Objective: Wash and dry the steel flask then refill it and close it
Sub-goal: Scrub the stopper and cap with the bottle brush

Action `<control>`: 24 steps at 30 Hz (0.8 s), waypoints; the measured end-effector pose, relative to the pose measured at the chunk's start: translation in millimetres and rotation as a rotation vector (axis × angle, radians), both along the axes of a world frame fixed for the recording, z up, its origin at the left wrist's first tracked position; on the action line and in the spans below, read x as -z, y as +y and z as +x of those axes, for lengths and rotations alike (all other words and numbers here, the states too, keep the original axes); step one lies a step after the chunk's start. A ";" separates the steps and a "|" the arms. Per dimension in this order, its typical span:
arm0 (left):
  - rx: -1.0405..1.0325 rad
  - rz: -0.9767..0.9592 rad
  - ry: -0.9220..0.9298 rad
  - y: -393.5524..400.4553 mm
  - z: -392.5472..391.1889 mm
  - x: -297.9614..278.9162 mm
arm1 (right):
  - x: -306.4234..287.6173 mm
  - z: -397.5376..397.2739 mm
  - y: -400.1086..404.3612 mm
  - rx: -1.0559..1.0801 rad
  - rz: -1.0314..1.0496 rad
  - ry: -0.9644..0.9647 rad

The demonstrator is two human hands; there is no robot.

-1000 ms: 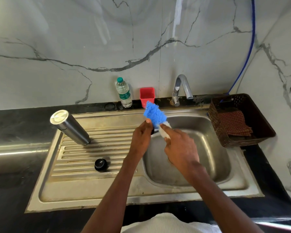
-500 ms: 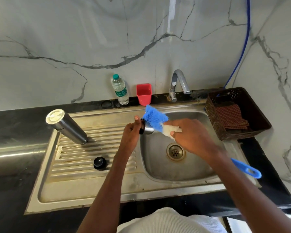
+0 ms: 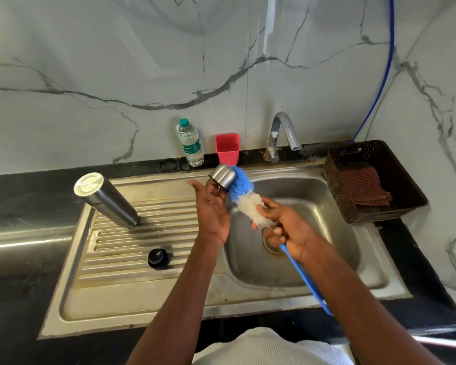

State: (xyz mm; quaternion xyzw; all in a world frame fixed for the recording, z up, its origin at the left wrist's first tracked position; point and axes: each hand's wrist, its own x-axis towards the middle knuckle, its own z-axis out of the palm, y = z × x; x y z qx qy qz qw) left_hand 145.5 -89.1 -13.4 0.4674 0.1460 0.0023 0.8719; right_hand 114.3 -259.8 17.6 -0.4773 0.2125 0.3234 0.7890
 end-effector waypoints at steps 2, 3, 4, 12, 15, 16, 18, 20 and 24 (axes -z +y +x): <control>0.013 0.272 -0.080 -3.3 -2.5 1.0 | 2.5 -6.4 3.6 0.035 0.164 0.077; 0.041 0.415 -0.144 -4.8 -6.1 3.6 | 4.2 -5.6 3.3 0.063 0.239 0.128; 0.079 0.529 -0.193 -5.5 -8.7 8.6 | 4.9 -3.5 2.8 0.094 0.310 0.176; 0.105 0.979 -0.241 33.6 10.4 43.8 | -6.0 -5.8 11.1 0.132 0.480 0.309; 0.173 0.999 -0.348 15.9 -8.1 28.7 | -0.9 1.3 14.7 0.194 0.498 0.384; 0.173 0.997 -0.330 13.2 -9.8 25.3 | -1.6 1.0 15.7 0.197 0.483 0.381; 0.127 0.993 -0.203 18.6 -1.1 30.0 | -8.2 -6.6 17.6 0.183 0.388 0.310; 0.106 0.847 -0.062 28.6 8.1 34.4 | -15.2 -15.6 21.0 0.164 0.168 0.136; 0.224 0.385 0.030 29.3 4.8 24.7 | -7.0 -23.2 28.9 -0.015 -0.862 -0.480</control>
